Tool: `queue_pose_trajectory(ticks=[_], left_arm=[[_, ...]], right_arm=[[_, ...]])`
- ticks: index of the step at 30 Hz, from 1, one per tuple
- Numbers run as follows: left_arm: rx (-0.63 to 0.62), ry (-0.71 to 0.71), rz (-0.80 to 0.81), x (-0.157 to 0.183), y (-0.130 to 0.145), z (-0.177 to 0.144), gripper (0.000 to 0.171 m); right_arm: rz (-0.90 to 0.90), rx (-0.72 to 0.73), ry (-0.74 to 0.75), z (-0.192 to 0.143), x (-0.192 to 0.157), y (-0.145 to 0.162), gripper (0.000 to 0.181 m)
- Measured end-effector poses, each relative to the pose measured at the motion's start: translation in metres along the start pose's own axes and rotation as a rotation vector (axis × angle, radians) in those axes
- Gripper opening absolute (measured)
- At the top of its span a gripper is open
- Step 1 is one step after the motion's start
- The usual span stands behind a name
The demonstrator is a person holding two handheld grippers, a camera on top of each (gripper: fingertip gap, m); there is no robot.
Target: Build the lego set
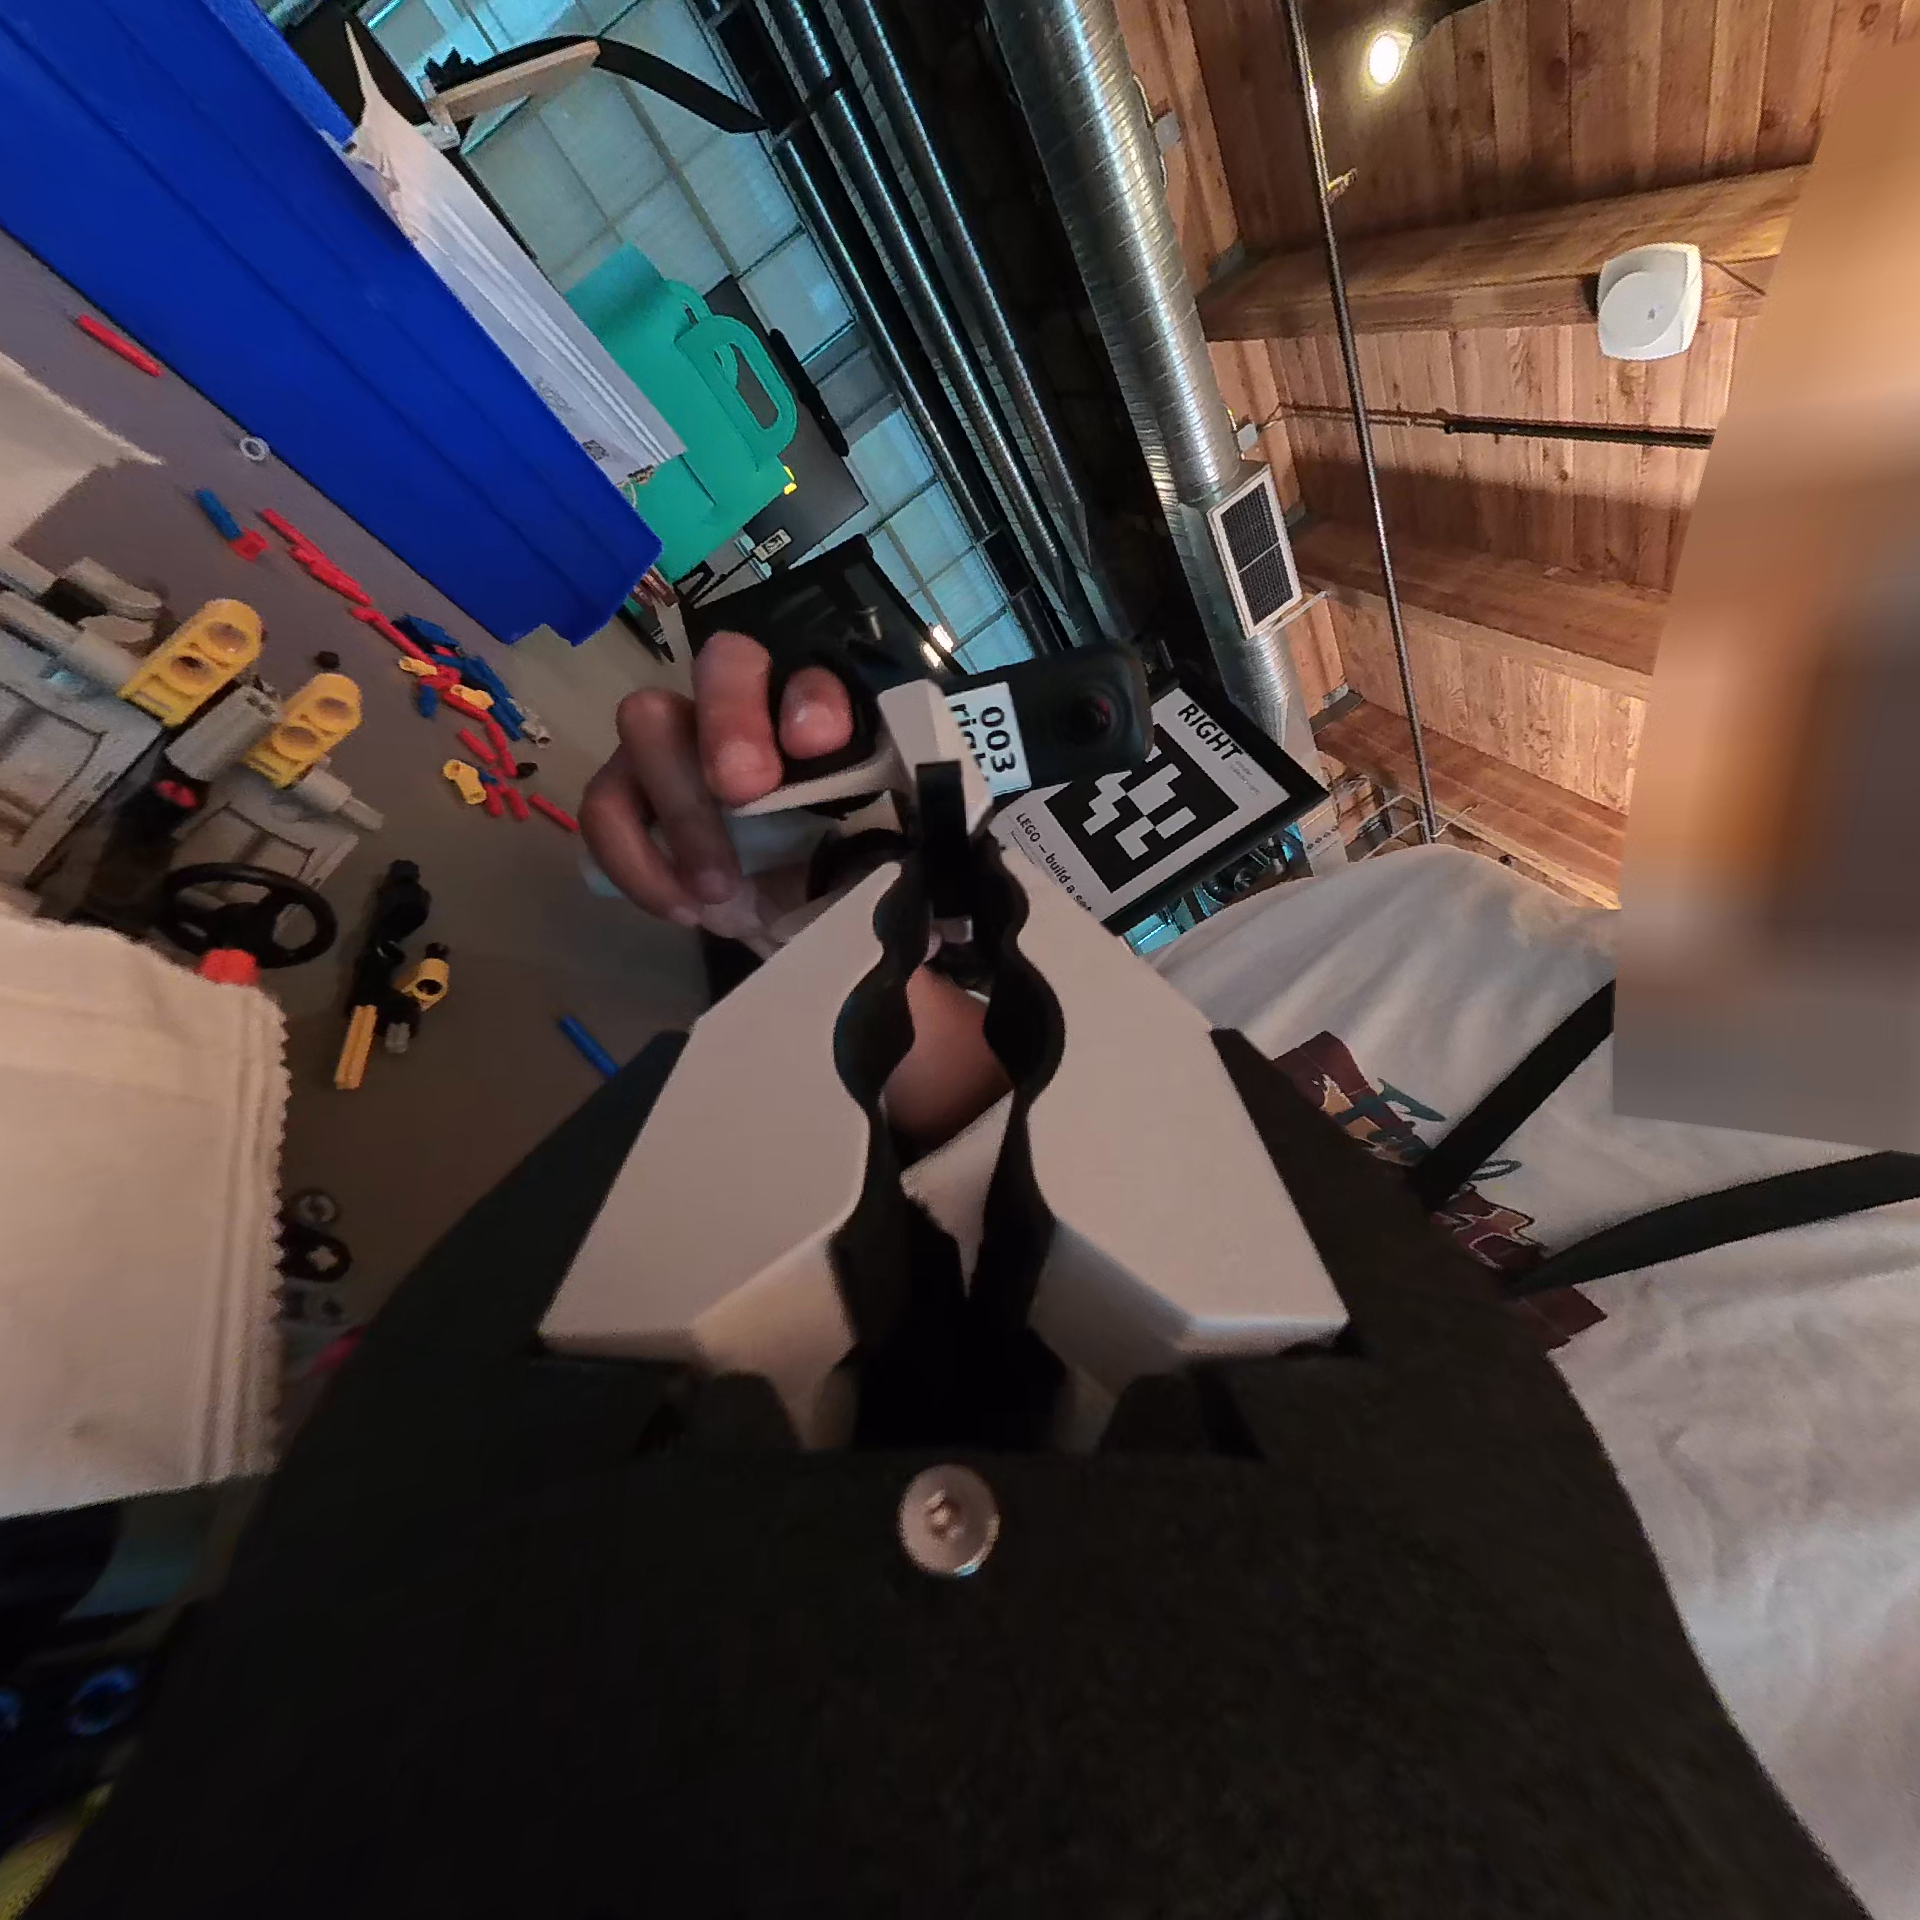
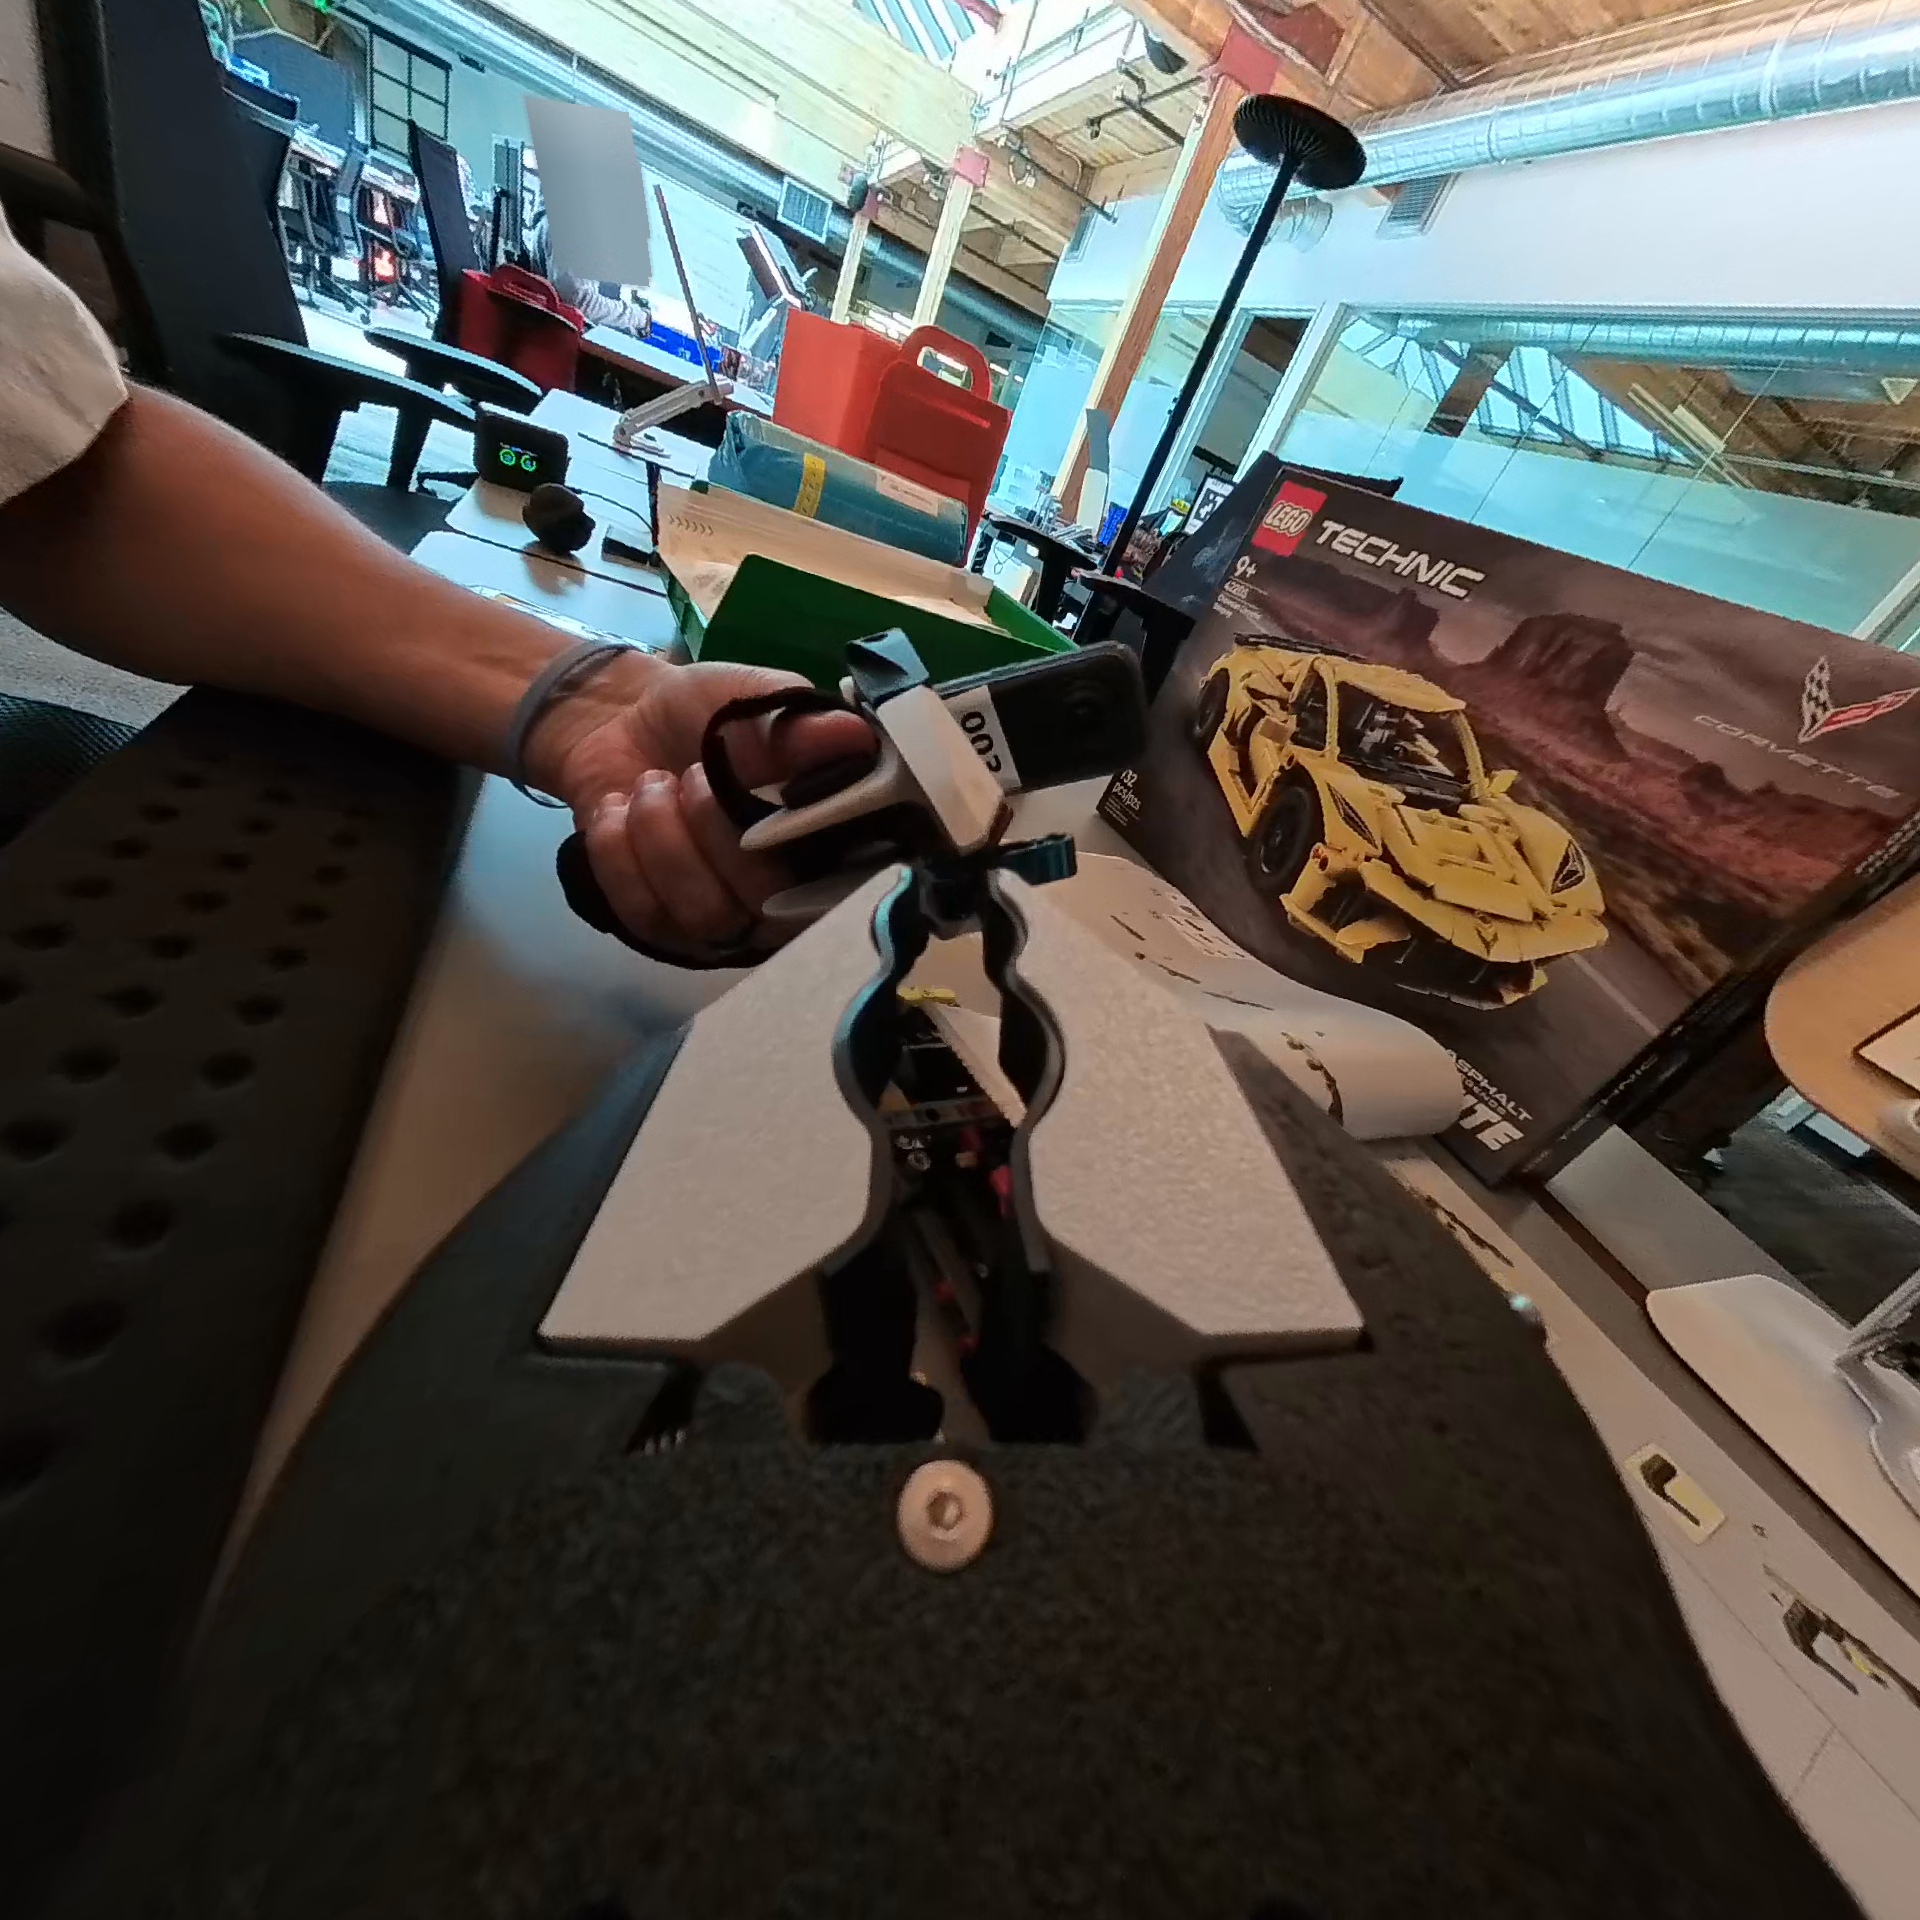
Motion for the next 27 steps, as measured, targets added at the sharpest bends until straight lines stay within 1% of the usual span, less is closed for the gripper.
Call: queue_pose_trajectory(ticks=[6, 15, 22, 24, 27], left_arm=[[-0.002, -0.005, -0.017, -0.003, 0.000, -0.001, 0.005], [0.008, -0.086, 0.026, -0.008, -0.002, -0.003, 0.007], [-0.005, -0.093, 0.054, -0.007, -0.001, -0.003, 0.005], [-0.017, -0.071, 0.062, -0.003, 0.001, -0.001, 0.005], [-0.022, -0.050, 0.083, 0.003, 0.003, 0.002, 0.005]], right_arm=[[-0.019, -0.011, -0.004, 0.001, -0.002, 0.001, 0.008], [-0.047, -0.094, 0.025, 0.002, 0.000, 0.008, 0.007], [-0.037, -0.077, 0.018, 0.001, -0.001, 0.007, 0.007], [-0.023, -0.056, 0.013, 0.001, -0.002, 0.004, 0.007], [0.088, 0.086, -0.010, -0.006, 0.001, -0.011, 0.004]])
Point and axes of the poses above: each gripper's, where its closed fingertips meet, z out along the fingers, y out of its underside, x = y × z across the jaws, the point moved 5 cm from there along -z, back along the fingers, and after that the axes turned 13 degrees about -z, right-handed, at the moved point
